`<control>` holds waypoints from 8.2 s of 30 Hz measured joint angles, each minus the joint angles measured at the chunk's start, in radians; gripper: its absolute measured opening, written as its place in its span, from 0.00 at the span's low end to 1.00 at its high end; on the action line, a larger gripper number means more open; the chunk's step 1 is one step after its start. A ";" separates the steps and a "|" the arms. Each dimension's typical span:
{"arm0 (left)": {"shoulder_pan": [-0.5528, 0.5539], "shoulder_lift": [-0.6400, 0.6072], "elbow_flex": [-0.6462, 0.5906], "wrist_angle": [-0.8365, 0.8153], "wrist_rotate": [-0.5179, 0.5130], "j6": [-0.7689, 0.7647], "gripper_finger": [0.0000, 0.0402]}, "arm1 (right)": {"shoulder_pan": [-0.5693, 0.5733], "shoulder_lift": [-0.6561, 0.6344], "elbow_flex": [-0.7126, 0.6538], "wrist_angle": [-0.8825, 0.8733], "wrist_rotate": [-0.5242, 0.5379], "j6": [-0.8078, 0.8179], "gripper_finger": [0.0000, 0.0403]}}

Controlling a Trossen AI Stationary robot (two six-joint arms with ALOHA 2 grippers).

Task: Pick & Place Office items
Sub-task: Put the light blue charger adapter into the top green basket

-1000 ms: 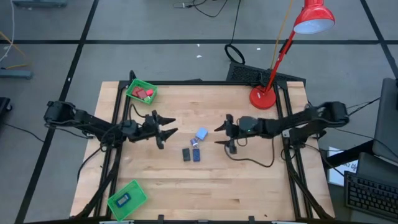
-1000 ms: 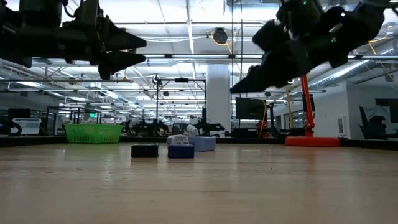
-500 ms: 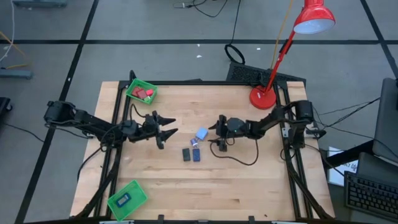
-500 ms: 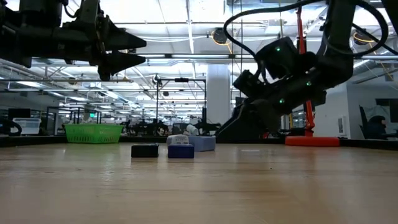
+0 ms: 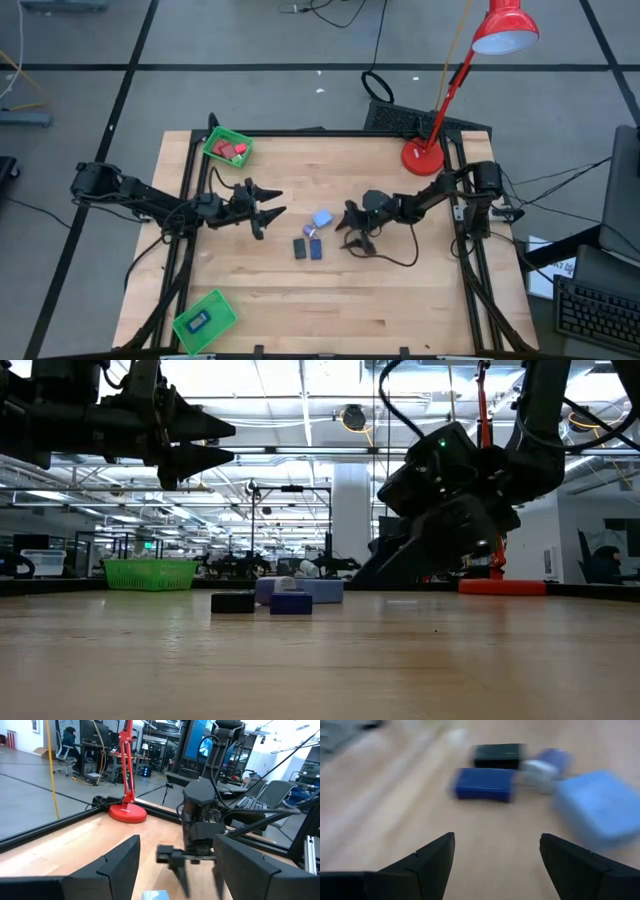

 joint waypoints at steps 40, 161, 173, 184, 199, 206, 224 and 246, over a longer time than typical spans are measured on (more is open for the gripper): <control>0.002 0.000 0.001 -0.002 0.002 0.009 0.64 | -0.088 0.049 0.297 -0.498 0.171 -0.325 0.69; 0.095 0.689 0.705 -0.985 0.169 0.108 0.63 | -0.021 -0.920 -0.241 -0.189 0.171 0.047 0.49; 0.098 0.688 0.702 -0.948 0.158 0.127 0.64 | -0.021 -0.920 -0.241 -0.194 0.171 0.043 0.49; 0.098 0.688 0.702 -0.948 0.157 0.127 0.63 | -0.021 -0.920 -0.241 -0.201 0.171 0.043 0.49; 0.098 0.688 0.702 -0.945 0.156 0.126 0.53 | -0.021 -0.920 -0.240 -0.201 0.171 0.043 0.49; 0.096 0.686 0.704 -0.941 0.129 0.129 0.61 | -0.021 -0.920 -0.240 -0.201 0.171 0.043 0.49; 0.098 0.415 0.713 -0.964 -0.069 0.070 0.60 | -0.021 -0.920 -0.240 -0.209 0.173 0.048 0.49; 0.036 0.048 0.599 -1.130 -0.149 0.041 0.53 | -0.021 -0.920 -0.240 -0.218 0.171 0.069 0.49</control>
